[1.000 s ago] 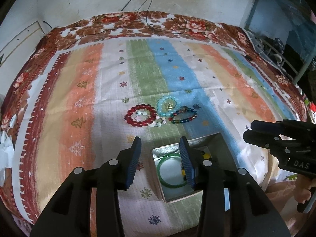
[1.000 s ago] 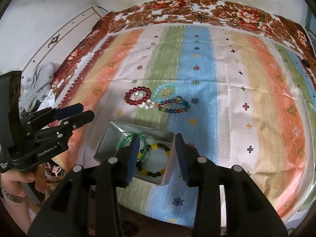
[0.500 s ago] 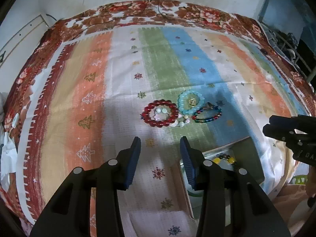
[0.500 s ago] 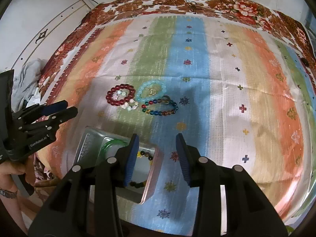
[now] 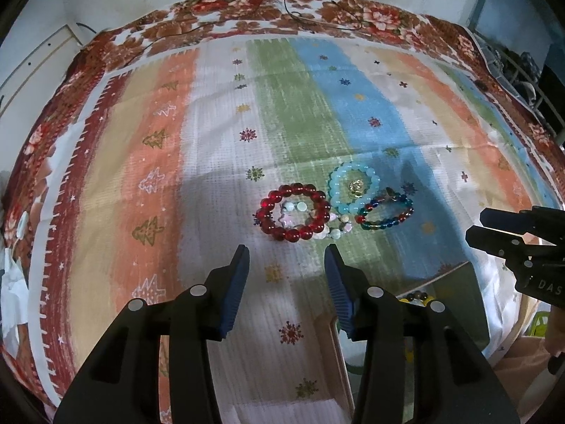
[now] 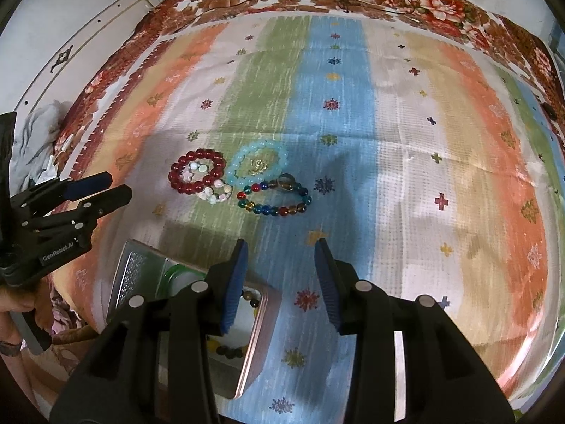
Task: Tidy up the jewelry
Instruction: 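Move both open tools back over the remaining bracelets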
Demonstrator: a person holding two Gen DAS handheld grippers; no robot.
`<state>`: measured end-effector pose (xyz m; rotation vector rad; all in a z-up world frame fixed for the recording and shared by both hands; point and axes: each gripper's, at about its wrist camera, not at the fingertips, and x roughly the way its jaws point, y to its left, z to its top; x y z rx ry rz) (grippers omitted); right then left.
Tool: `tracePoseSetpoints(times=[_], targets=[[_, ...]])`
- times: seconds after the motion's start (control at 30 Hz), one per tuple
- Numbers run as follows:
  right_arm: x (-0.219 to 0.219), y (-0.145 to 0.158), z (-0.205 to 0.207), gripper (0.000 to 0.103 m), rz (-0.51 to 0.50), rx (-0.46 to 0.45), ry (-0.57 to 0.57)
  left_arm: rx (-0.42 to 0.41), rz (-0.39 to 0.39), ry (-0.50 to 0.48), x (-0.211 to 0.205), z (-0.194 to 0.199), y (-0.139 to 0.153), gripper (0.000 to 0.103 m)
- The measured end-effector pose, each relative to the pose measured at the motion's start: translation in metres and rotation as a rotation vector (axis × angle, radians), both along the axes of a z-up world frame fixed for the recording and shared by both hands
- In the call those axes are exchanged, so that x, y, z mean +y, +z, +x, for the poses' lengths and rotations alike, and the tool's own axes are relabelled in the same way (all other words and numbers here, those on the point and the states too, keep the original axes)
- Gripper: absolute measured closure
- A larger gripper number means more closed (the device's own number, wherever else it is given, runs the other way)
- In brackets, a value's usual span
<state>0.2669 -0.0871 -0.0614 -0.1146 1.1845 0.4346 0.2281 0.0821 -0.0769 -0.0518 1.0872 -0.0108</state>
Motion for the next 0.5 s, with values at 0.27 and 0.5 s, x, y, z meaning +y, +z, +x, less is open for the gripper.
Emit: tracePoseSetpoints(times=[0.27,0.5], targets=[[0.008,-0.011,0.018,0.062,-0.025,0.010,0.000,0.032,0.015,-0.003,0.003,0.016,-0.013,0.059],[0.015,-0.023,0.033,0.062,-0.055,0.016,0.011,0.084,0.022,0.003,0.013,0.035,-0.035,0.059]])
